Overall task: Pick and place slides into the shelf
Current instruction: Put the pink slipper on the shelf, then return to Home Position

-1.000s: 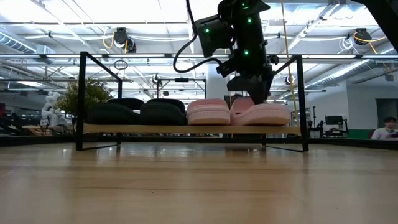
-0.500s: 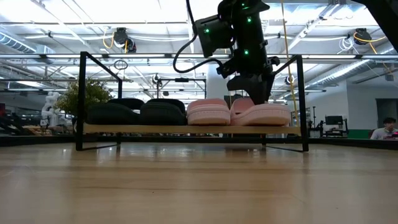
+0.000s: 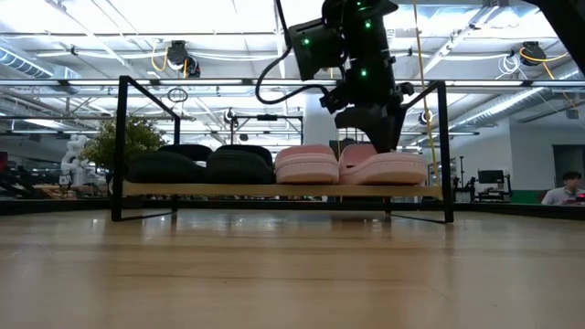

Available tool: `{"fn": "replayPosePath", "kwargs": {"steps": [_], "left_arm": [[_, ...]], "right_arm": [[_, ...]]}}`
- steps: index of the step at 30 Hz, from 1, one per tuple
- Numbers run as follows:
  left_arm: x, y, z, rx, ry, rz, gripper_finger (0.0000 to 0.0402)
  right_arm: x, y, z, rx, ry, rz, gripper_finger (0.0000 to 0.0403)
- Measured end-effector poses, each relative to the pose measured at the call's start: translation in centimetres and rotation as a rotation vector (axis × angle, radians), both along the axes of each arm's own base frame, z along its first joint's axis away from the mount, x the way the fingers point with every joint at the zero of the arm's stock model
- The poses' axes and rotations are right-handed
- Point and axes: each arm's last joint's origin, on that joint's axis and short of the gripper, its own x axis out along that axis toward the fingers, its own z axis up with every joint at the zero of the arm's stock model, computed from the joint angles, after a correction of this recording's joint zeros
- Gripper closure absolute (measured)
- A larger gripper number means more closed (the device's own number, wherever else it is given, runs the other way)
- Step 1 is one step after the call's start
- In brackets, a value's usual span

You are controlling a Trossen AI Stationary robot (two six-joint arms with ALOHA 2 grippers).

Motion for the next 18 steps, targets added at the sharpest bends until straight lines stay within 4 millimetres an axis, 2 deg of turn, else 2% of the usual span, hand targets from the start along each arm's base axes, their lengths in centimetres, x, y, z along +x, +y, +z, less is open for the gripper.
{"fn": "replayPosePath", "kwargs": {"steps": [12,18], "left_arm": [[0.0,0.0,0.0,-0.004,-0.005,0.000,0.0284],[0.0,0.0,0.0,-0.007,-0.008,0.000,0.0284]], "right_arm": [[-0.9,0.1,3.1,-0.014,-0.144,-0.025,0.0268],[-1.0,0.3,5.3,0.014,-0.342,-0.054,0.0268]]}}
